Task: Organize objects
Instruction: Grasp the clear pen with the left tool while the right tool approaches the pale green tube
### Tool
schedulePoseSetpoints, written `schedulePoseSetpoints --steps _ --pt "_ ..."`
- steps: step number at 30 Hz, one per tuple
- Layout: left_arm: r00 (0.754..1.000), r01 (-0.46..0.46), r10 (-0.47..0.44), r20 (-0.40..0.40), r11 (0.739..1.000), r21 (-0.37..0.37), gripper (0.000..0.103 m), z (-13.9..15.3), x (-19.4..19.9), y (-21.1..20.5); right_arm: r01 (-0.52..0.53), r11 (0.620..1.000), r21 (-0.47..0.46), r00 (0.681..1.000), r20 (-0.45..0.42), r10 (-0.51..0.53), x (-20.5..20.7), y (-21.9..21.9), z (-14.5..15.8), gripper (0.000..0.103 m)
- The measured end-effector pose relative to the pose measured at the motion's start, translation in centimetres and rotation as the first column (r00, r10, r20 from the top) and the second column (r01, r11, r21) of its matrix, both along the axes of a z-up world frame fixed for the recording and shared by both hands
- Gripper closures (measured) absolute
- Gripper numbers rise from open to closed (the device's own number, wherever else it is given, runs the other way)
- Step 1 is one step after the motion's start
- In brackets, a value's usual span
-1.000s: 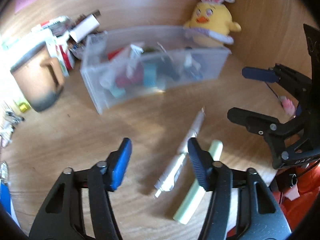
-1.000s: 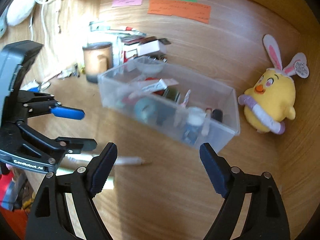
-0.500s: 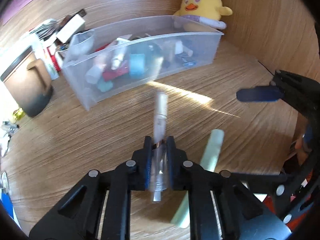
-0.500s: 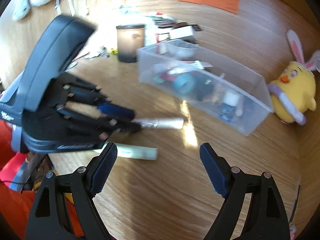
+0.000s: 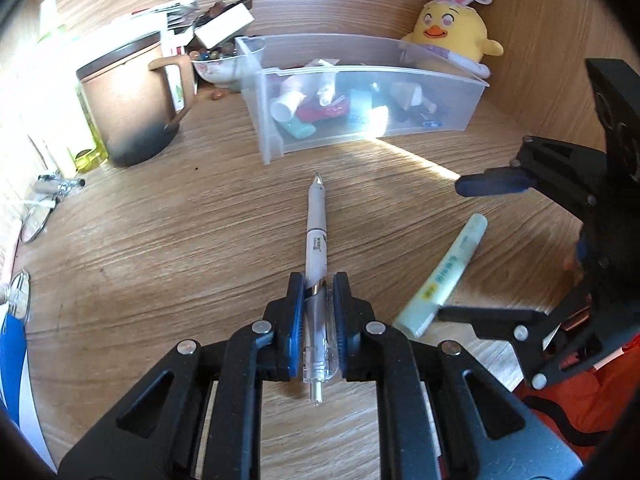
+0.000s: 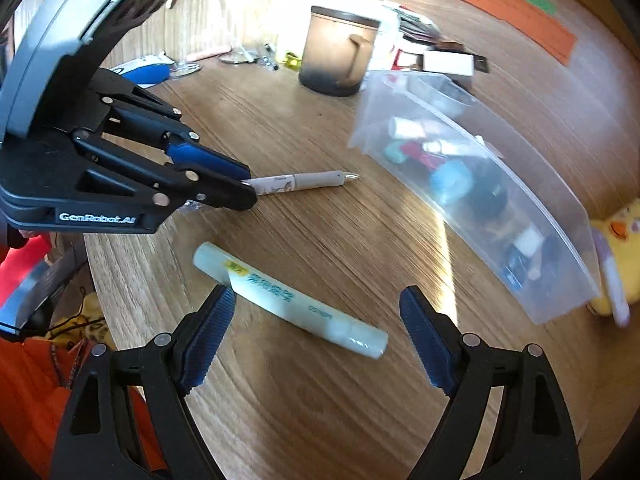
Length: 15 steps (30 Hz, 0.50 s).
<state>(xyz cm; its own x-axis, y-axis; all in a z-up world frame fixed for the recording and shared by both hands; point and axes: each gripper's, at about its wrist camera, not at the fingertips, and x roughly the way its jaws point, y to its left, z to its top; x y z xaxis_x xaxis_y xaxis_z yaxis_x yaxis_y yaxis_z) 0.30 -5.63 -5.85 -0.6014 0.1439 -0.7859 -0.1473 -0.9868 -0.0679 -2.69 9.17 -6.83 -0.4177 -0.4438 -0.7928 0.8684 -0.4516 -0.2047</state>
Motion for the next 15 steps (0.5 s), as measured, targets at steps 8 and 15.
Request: schedulePoseSetpoints --steps 8,15 --pt "1.0 0.0 0.0 -0.01 1.0 -0.023 0.083 -0.1 -0.3 0.3 0.052 0.998 -0.034 0.995 0.089 -0.049 -2.0 0.4 0.0 0.048" --pt "1.0 -0.011 0.011 -0.015 0.999 -0.048 0.081 -0.2 -1.1 0.7 0.178 0.982 -0.07 0.977 0.135 -0.167 -3.3 2.6 0.1 0.083"
